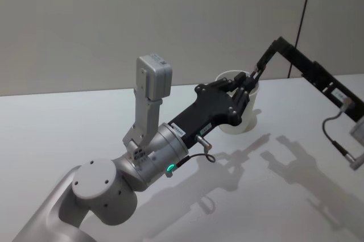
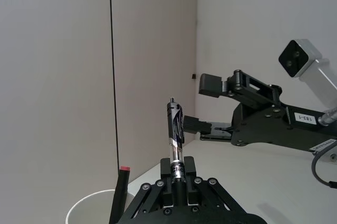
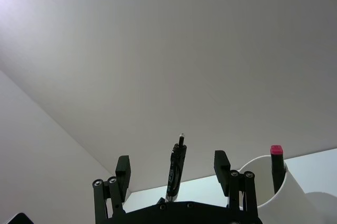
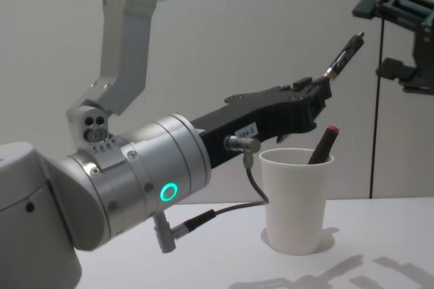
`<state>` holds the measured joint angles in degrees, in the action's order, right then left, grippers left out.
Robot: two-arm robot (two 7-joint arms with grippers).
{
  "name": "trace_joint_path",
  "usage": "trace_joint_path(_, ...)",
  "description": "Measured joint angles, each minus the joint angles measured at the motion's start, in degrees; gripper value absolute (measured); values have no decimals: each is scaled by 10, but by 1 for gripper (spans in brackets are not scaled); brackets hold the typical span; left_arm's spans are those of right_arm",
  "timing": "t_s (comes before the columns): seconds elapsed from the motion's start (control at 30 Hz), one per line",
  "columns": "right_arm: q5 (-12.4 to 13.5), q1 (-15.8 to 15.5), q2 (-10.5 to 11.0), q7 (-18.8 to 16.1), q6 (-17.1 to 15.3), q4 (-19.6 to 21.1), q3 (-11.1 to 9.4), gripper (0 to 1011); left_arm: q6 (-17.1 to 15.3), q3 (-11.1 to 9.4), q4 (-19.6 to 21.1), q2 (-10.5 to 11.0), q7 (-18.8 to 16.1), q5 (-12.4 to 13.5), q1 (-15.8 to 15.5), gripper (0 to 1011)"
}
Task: Place the pen into the pen holder.
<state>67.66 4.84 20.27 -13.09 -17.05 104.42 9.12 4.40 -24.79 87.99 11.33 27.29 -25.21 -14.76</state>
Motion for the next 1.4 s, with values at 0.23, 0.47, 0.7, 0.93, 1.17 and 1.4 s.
trace_joint_path(0.23, -6, 14, -12, 10, -5, -12, 12, 1001, 0, 0, 0, 0, 0, 0, 0, 141)
trace_joint_path(0.47, -12, 25, -22, 19, -7, -24, 22, 1001, 0, 0, 0, 0, 0, 0, 0, 141)
trace_joint_path(0.7, -15, 31, -28, 21, -6, -33, 30, 1001, 0, 0, 0, 0, 0, 0, 0, 141)
trace_joint_path(0.93, -17, 36, -32, 23, -4, -39, 35, 981, 0, 0, 0, 0, 0, 0, 0, 141)
trace_joint_path(1.17, -18, 38, -35, 23, -3, -43, 38, 816, 0, 0, 0, 0, 0, 0, 0, 141)
trace_joint_path(1.4, -18, 40, -36, 24, -3, -45, 40, 606, 0, 0, 0, 0, 0, 0, 0, 141)
